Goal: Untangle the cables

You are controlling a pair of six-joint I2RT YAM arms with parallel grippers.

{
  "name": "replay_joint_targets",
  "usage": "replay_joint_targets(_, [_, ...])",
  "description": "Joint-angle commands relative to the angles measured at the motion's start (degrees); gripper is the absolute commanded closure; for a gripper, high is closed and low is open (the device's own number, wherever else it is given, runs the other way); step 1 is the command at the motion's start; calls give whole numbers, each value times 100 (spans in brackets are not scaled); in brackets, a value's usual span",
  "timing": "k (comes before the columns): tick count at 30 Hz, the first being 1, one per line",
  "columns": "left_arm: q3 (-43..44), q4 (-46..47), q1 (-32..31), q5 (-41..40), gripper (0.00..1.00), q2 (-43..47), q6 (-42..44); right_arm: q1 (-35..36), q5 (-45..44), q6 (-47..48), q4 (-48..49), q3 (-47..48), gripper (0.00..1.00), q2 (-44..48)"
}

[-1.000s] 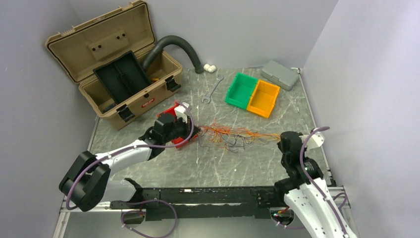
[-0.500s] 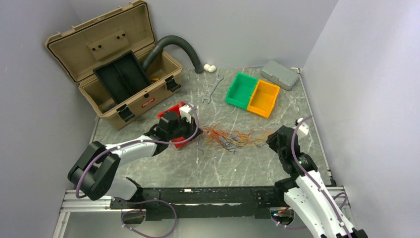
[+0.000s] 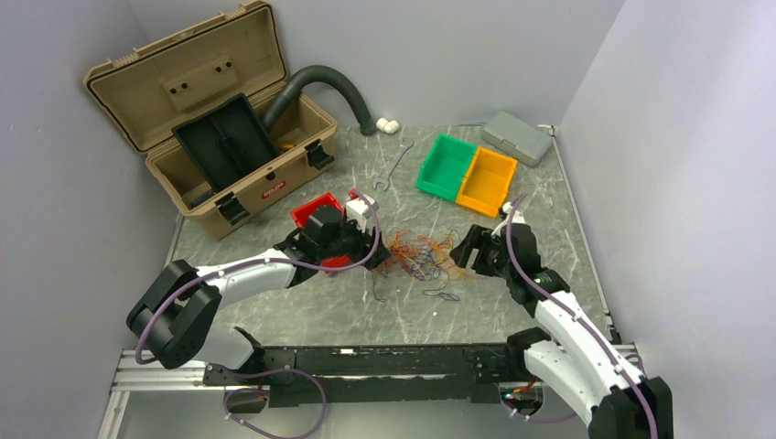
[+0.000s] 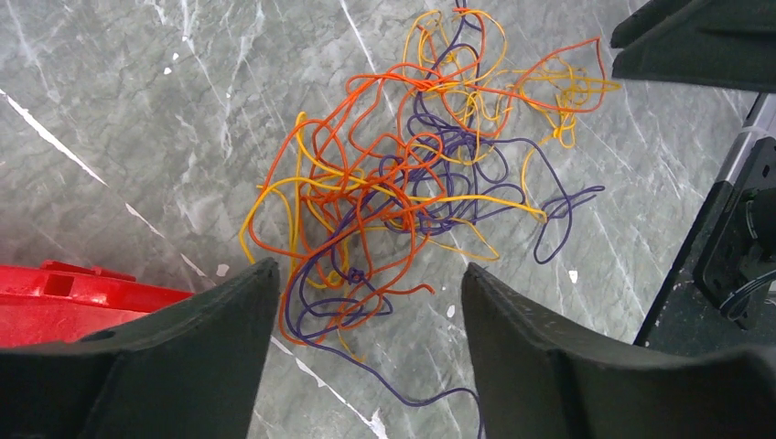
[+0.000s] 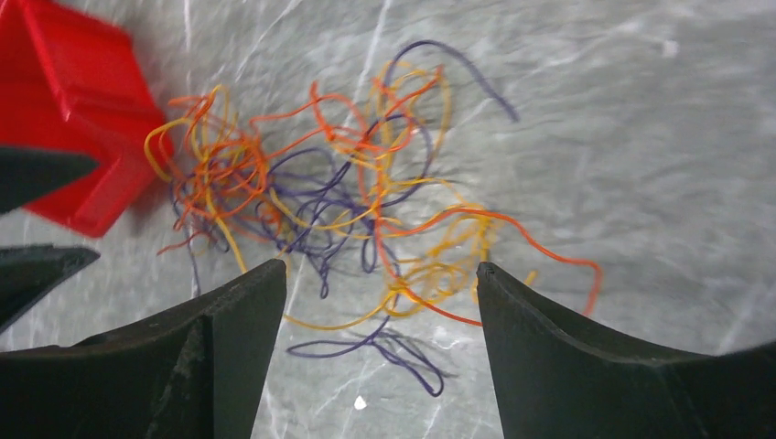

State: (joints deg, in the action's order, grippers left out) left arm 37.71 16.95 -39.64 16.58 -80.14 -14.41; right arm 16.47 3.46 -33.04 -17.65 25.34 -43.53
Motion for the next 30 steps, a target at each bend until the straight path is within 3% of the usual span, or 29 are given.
replay_joint_targets(1, [135, 62, -56, -86, 21, 204, 155, 246, 969, 819, 683, 439, 22, -532])
replay_joint_targets(9, [272, -61, -107, -121, 19, 90, 210, 1246, 206, 1026, 902, 1031, 27, -1805])
replay_joint_targets(12, [917, -775, -101, 29, 21, -219, 212, 1546, 6, 1016, 1060, 1186, 39, -2241])
replay_joint_targets(14, [1468, -1317, -97, -21, 24, -479, 191, 1635, -130, 1035, 1054, 1298, 42, -2405])
replay_joint_targets(17, [1606, -1426, -83, 20, 26, -737, 141, 1644, -104, 1048, 1175, 1365, 44, -2553])
replay_joint_targets(21, [1829, -1455, -70, 217, 25, -1097, 79, 1698, 391, 957, 1481, 1091, 44, -2653])
replay_joint_targets(26, [2853, -2418, -47, 274, 26, -1925, -140, 1824, 928, 515, 2436, 182, 32, -2342])
replay_joint_targets(30, [3398, -2637, -45, 290, 28, -2543, -270, 1923, 728, 444, 2297, 270, 36, -2639])
